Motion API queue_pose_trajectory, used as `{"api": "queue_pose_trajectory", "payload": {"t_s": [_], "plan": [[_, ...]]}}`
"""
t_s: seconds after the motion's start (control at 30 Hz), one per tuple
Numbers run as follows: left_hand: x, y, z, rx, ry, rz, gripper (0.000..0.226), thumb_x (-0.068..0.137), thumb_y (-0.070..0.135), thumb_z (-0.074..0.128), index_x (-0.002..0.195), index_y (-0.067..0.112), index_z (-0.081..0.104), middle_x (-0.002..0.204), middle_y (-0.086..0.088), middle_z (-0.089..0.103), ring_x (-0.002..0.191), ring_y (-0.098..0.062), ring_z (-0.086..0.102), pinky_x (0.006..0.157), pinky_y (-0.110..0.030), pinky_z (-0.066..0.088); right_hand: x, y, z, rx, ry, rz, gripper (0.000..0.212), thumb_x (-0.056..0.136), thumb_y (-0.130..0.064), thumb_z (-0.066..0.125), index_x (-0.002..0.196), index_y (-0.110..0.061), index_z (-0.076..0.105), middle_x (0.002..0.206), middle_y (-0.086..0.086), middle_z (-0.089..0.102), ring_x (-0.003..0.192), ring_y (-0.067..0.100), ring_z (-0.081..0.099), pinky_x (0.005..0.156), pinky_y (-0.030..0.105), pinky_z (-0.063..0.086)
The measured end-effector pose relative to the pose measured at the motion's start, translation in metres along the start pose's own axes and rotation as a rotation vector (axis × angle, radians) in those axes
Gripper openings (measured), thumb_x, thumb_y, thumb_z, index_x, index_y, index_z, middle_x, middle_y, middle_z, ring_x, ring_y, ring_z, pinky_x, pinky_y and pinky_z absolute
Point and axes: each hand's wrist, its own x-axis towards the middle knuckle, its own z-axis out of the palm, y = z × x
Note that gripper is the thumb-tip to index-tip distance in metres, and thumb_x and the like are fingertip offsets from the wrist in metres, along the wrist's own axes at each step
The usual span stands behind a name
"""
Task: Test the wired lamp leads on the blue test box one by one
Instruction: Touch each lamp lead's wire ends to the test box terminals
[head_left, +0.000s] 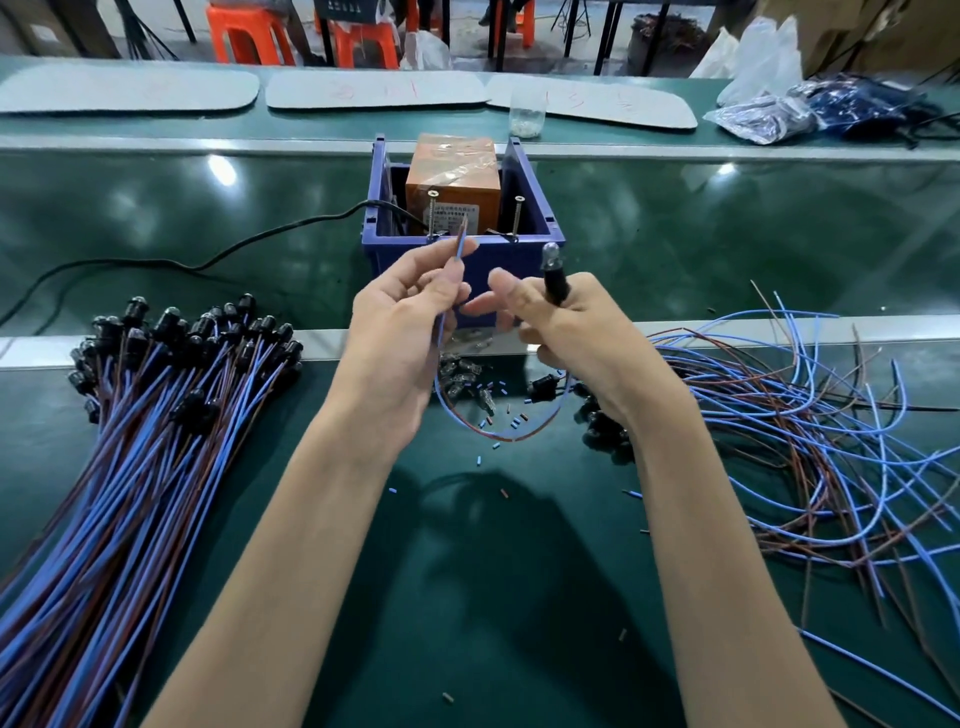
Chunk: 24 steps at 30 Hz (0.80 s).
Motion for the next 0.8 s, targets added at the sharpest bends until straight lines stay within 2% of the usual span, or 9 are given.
{"api": "queue_pose_trajectory", "payload": {"t_s": [0.1, 0.17, 0.2, 0.27, 0.37, 0.47, 0.57, 0.67, 0.8], "plan": [[-0.003, 0.001, 0.005, -0.242, -0.038, -0.074, 0.019, 0.096, 0.007, 0.050, 0.097, 0.016, 0.066, 0.080, -0.006, 0.050, 0.065, -0.010, 0.058, 0.054, -0.017, 0.049, -0.003, -0.002, 0.008, 0.158, -0.085, -0.099, 0.021, 0.098, -0.009, 0.052, 0.084, -0.009, 0.069, 0.052, -0.017, 0.060, 0.045, -0.006, 0.053, 0.047, 0.002, 0.038], [-0.004, 0.001, 0.007, -0.295, -0.030, -0.104, 0.019, 0.095, 0.010, 0.051, 0.096, 0.020, 0.067, 0.075, 0.000, 0.050, 0.065, -0.007, 0.055, 0.057, -0.018, 0.050, -0.001, -0.001, 0.013, 0.219, -0.043, -0.124, 0.011, 0.090, 0.002, 0.061, 0.095, -0.002, 0.070, 0.057, -0.016, 0.065, 0.049, -0.005, 0.057, 0.052, 0.003, 0.042], [-0.004, 0.001, 0.008, -0.305, -0.026, -0.110, 0.018, 0.095, 0.011, 0.052, 0.095, 0.021, 0.067, 0.074, 0.002, 0.052, 0.065, -0.006, 0.053, 0.059, -0.018, 0.051, 0.000, 0.000, 0.015, 0.254, 0.000, -0.123, 0.017, 0.085, 0.006, 0.065, 0.100, -0.001, 0.070, 0.060, -0.015, 0.067, 0.050, -0.004, 0.058, 0.053, 0.005, 0.044], [-0.004, 0.001, 0.011, -0.298, -0.032, -0.104, 0.017, 0.094, 0.014, 0.053, 0.093, 0.022, 0.068, 0.072, 0.003, 0.058, 0.065, -0.007, 0.055, 0.065, -0.021, 0.053, 0.002, 0.001, 0.017, 0.306, 0.045, -0.109, 0.018, 0.082, 0.010, 0.067, 0.095, -0.002, 0.071, 0.060, -0.013, 0.068, 0.049, -0.002, 0.058, 0.052, 0.007, 0.045], [-0.005, -0.002, 0.013, -0.213, -0.051, -0.069, 0.015, 0.095, 0.016, 0.053, 0.093, 0.017, 0.067, 0.075, 0.003, 0.070, 0.071, -0.010, 0.064, 0.077, -0.029, 0.052, 0.004, 0.002, 0.017, 0.365, 0.062, -0.066, 0.015, 0.082, 0.006, 0.067, 0.080, -0.007, 0.074, 0.063, -0.003, 0.069, 0.056, 0.005, 0.063, 0.055, 0.013, 0.050], [-0.007, -0.004, 0.014, -0.153, -0.071, -0.050, 0.014, 0.096, 0.014, 0.052, 0.091, 0.012, 0.066, 0.075, 0.002, 0.073, 0.069, -0.007, 0.067, 0.062, -0.016, 0.050, 0.006, 0.004, 0.014, 0.391, 0.109, -0.045, 0.017, 0.081, 0.000, 0.071, 0.073, -0.014, 0.077, 0.069, 0.002, 0.072, 0.062, 0.011, 0.066, 0.057, 0.017, 0.052], [-0.008, -0.006, 0.015, -0.161, -0.051, -0.045, 0.014, 0.095, 0.014, 0.054, 0.088, 0.013, 0.066, 0.073, 0.004, 0.073, 0.066, -0.003, 0.066, 0.060, -0.014, 0.049, 0.004, 0.003, 0.014, 0.396, 0.132, -0.042, 0.010, 0.082, 0.001, 0.070, 0.078, -0.008, 0.073, 0.059, -0.002, 0.069, 0.047, 0.001, 0.059, 0.046, 0.008, 0.042], [-0.008, -0.007, 0.016, -0.190, 0.043, -0.040, 0.015, 0.095, 0.015, 0.055, 0.085, 0.015, 0.066, 0.072, 0.004, 0.072, 0.065, -0.004, 0.064, 0.061, -0.016, 0.050, 0.003, 0.002, 0.017, 0.413, 0.154, -0.039, 0.007, 0.082, -0.001, 0.070, 0.078, -0.006, 0.072, 0.058, -0.003, 0.068, 0.046, 0.001, 0.059, 0.045, 0.008, 0.043], [-0.005, -0.009, 0.012, -0.144, 0.194, -0.034, 0.018, 0.099, 0.021, 0.051, 0.084, 0.019, 0.061, 0.075, 0.008, 0.064, 0.066, -0.002, 0.066, 0.058, -0.017, 0.052, 0.006, 0.000, 0.014, 0.353, 0.276, -0.037, 0.006, 0.086, -0.007, 0.068, 0.081, -0.006, 0.071, 0.056, -0.009, 0.064, 0.040, -0.003, 0.049, 0.042, 0.005, 0.034]]}}
